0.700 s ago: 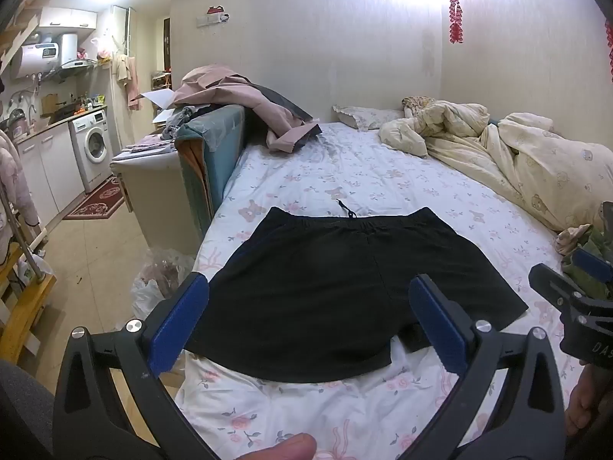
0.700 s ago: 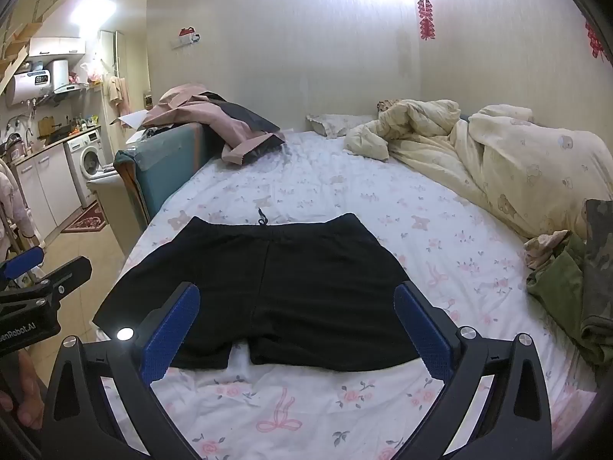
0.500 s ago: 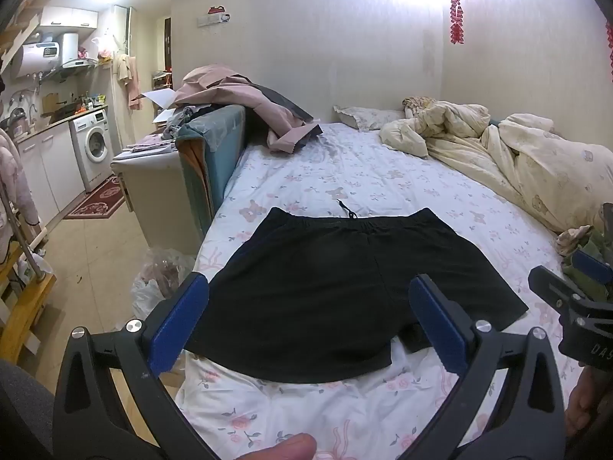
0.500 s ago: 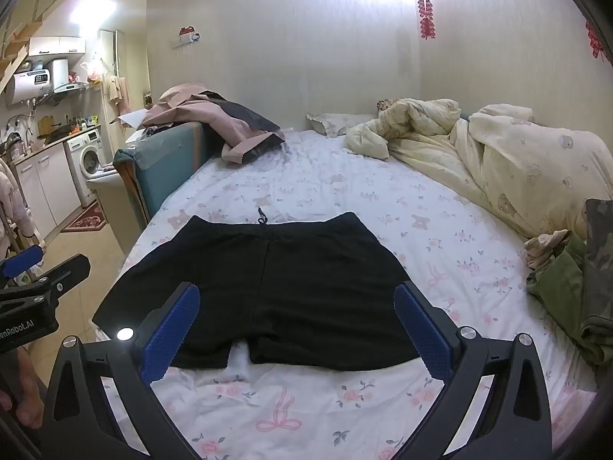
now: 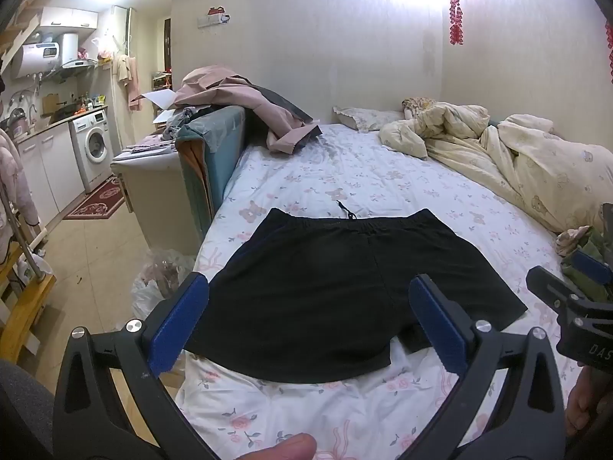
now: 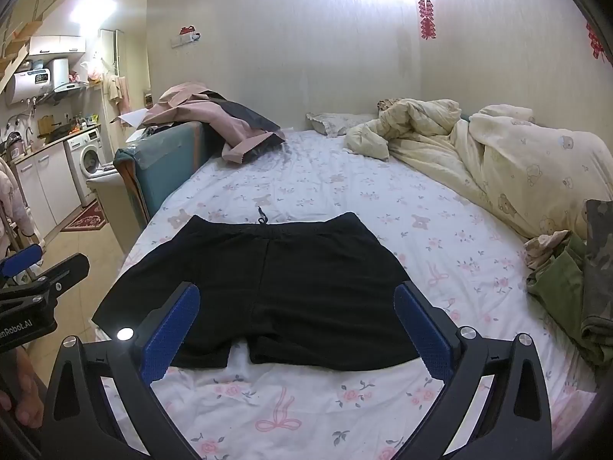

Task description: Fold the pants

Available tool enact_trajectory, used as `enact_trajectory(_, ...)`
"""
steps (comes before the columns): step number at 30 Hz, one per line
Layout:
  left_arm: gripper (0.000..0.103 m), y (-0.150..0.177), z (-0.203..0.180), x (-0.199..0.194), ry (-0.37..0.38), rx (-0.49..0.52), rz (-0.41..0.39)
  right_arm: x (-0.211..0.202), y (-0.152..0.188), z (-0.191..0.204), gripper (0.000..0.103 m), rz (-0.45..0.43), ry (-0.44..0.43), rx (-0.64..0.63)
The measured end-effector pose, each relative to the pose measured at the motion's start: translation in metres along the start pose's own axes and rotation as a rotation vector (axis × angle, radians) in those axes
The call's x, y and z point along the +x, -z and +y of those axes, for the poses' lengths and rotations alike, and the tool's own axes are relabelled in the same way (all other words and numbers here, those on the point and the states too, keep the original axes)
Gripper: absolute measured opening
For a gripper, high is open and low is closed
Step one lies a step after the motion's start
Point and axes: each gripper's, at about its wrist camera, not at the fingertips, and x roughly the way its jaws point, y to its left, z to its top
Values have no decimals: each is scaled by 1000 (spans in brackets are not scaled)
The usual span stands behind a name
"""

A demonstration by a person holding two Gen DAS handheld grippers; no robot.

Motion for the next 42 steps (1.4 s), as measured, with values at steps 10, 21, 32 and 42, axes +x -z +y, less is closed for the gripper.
enact_trajectory(10, 103, 0, 0, 0, 2, -2, 1, 1, 0, -1, 103, 3, 0, 0)
enact_trajectory(21, 103, -4, -2, 10, -25, -18, 58, 45, 8, -98, 103, 208, -43, 279)
enact_trajectory(32, 103, -1, 11, 39, -51, -69, 164, 149, 71, -241, 79, 609, 78, 748)
enact_trajectory(42, 103, -5, 3, 65, -41, -21, 250, 182, 89, -240, 5, 681, 23, 704)
